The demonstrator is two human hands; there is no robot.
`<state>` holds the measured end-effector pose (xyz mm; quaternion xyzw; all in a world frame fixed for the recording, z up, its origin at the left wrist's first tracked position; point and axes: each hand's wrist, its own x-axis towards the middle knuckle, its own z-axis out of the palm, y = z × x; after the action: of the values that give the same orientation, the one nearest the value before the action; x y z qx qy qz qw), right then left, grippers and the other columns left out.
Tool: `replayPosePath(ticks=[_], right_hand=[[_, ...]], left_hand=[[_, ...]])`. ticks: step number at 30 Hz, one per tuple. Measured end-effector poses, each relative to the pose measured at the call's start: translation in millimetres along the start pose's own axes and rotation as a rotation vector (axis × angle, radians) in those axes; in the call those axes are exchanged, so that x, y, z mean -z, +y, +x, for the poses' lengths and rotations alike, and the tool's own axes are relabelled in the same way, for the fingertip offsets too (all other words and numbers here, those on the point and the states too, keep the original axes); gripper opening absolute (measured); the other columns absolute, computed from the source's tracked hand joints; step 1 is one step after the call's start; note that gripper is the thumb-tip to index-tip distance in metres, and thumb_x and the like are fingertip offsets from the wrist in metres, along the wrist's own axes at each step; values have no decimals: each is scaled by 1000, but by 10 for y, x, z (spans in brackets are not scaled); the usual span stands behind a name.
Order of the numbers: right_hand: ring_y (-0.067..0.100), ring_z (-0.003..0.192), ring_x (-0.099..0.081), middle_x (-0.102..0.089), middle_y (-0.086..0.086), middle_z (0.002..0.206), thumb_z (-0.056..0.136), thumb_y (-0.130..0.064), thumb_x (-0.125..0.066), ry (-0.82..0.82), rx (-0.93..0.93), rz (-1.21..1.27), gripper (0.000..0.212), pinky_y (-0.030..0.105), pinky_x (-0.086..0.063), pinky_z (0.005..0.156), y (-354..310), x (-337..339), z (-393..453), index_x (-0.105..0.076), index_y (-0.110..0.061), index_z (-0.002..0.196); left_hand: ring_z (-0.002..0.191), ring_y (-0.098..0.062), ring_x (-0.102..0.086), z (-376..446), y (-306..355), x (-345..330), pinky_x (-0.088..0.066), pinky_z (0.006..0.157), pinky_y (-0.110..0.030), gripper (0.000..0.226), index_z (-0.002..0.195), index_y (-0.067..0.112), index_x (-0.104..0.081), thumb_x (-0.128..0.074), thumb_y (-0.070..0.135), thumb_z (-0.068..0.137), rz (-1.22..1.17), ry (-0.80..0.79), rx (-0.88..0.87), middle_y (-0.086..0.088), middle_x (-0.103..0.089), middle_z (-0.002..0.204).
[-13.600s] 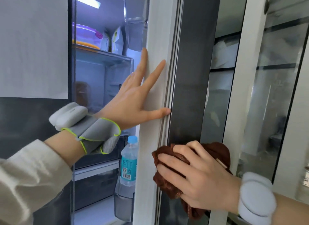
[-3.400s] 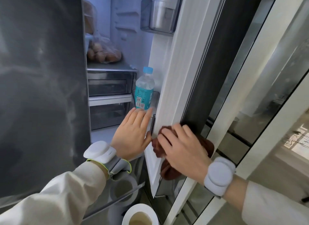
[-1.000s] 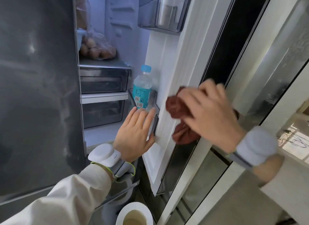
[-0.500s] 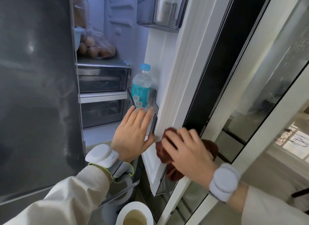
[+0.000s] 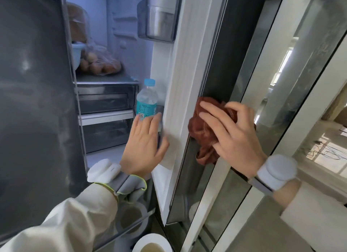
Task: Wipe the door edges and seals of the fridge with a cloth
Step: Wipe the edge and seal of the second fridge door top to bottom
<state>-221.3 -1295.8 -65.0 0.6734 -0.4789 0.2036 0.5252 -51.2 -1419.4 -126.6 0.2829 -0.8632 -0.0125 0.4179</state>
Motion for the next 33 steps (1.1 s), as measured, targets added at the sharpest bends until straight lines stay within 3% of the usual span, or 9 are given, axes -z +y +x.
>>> replayPosePath(ticks=[5, 8, 10, 13, 16, 19, 24, 29, 33], right_hand=[[33, 95, -46, -60, 10, 128, 91, -12, -56, -29, 34, 53, 23, 43, -41, 74, -380, -238, -326, -54, -8, 114], [30, 98, -46, -60, 10, 127, 94, -14, -51, -130, 87, 85, 19, 39, -39, 76, -608, -332, -578, -62, -11, 110], [28, 99, -47, -61, 8, 125, 96, -17, -47, -197, 128, 102, 21, 38, -39, 79, -710, -375, -699, -63, -14, 109], [26, 101, -47, -62, 7, 124, 96, -18, -45, -242, 149, 125, 22, 37, -38, 82, -787, -407, -771, -62, -16, 111], [27, 99, -48, -62, 6, 123, 97, -16, -43, -258, 200, 142, 25, 37, -41, 79, -726, -349, -694, -65, -15, 110], [30, 92, -46, -63, 8, 123, 97, -11, -42, -165, 144, 154, 26, 39, -40, 72, -525, -232, -455, -65, -10, 108], [34, 95, -44, -63, 12, 122, 95, -9, -41, -2, 20, 81, 24, 40, -34, 75, -207, -116, -4, -57, -6, 113], [33, 94, -45, -62, 10, 123, 95, -8, -44, -6, 24, 96, 24, 39, -35, 73, -430, -212, -131, -64, -6, 109], [30, 94, -47, -63, 11, 122, 95, -9, -48, -142, 94, 126, 21, 39, -41, 73, -808, -376, -549, -66, -9, 105]], left_hand=[[123, -5, -34, 161, 193, 153, -17, 100, -4, 67, 141, 6, -28, -39, 43, 86, -477, 58, 73, 1, -40, 134], [127, 0, -37, 132, 144, 165, -26, 108, -17, 67, 143, 20, -22, -53, 34, 85, -655, -26, 62, 7, -41, 140], [125, -1, -40, 101, 93, 173, -31, 107, -23, 74, 141, 25, -22, -62, 36, 79, -652, -66, 88, 8, -45, 137], [122, -4, -42, 79, 47, 169, -33, 102, -22, 89, 143, 21, -21, -75, 34, 74, -543, -65, 132, 7, -44, 136], [110, 5, -42, 89, 12, 179, -33, 89, -6, 86, 142, 19, -22, -75, 25, 74, -486, -78, 129, 10, -46, 128], [102, 8, -43, 102, -25, 202, -30, 81, 4, 84, 142, 20, -23, -74, 24, 76, -491, -112, 146, 13, -49, 121], [108, -6, -51, 105, -14, 214, -39, 91, -18, 82, 143, 25, -22, -71, 28, 78, -525, -131, 168, 12, -51, 123], [110, -6, -52, 107, -35, 233, -39, 93, -19, 78, 141, 21, -25, -71, 25, 78, -523, -131, 155, 9, -53, 123], [107, -4, -50, 119, -53, 233, -37, 91, -16, 76, 140, 19, -27, -72, 23, 78, -498, -125, 142, 13, -51, 117]])
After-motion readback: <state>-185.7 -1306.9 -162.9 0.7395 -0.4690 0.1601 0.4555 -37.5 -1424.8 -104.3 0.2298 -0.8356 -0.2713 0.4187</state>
